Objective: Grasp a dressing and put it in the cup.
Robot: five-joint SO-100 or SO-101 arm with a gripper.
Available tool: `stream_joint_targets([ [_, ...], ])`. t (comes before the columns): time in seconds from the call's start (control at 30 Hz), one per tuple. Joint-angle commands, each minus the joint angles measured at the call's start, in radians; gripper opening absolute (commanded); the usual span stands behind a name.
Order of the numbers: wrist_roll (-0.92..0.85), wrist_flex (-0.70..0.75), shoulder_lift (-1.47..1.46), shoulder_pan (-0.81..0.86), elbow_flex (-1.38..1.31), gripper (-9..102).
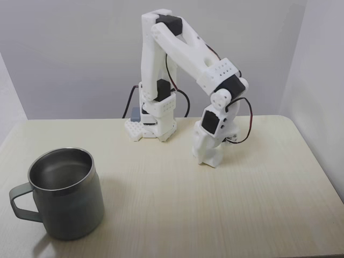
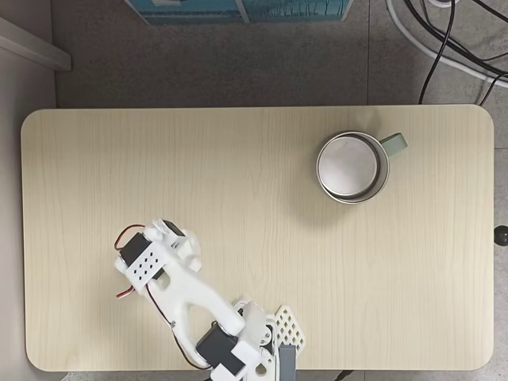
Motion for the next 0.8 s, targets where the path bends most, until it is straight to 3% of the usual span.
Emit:
stream_joint_targets([
  [0.0,0.002,-0.011,0.003,0.011,-0.003,3],
  [0.23,0.009,0.017,-0.11,0.015,-0.028,0],
  [0.53,0.121,0.342,-0.529,0.066,0.164,0],
  [0.77,0.252,0.491,-0.664,0.225,0.374,0],
])
